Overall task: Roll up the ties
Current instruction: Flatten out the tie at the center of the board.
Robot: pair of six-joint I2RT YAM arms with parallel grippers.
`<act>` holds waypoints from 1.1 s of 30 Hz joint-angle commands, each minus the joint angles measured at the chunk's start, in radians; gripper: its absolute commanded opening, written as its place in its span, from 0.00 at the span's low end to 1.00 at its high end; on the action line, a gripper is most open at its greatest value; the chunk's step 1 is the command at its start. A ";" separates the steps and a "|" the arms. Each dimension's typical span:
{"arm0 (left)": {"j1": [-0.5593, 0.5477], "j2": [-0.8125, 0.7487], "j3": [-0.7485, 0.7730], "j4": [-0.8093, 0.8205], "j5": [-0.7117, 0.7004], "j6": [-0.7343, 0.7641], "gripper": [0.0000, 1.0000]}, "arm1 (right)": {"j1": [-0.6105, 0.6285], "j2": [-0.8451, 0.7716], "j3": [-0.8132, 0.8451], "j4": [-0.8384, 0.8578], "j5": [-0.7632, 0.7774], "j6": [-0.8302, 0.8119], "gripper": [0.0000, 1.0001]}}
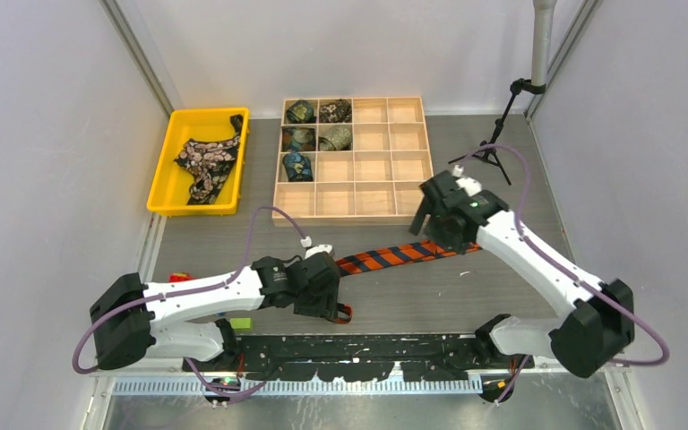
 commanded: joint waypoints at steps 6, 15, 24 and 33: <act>-0.008 -0.027 -0.088 0.122 -0.091 -0.112 0.45 | 0.226 0.212 0.008 0.217 -0.004 0.139 0.80; -0.010 -0.062 -0.145 0.158 -0.109 -0.137 0.41 | 0.241 0.343 0.000 0.341 -0.056 0.138 0.71; -0.008 -0.140 -0.157 0.135 -0.136 -0.141 0.17 | 0.240 0.460 -0.010 0.380 -0.051 0.147 0.61; -0.001 -0.391 -0.120 -0.034 -0.192 -0.166 0.09 | 0.230 0.583 0.026 0.364 -0.030 0.136 0.57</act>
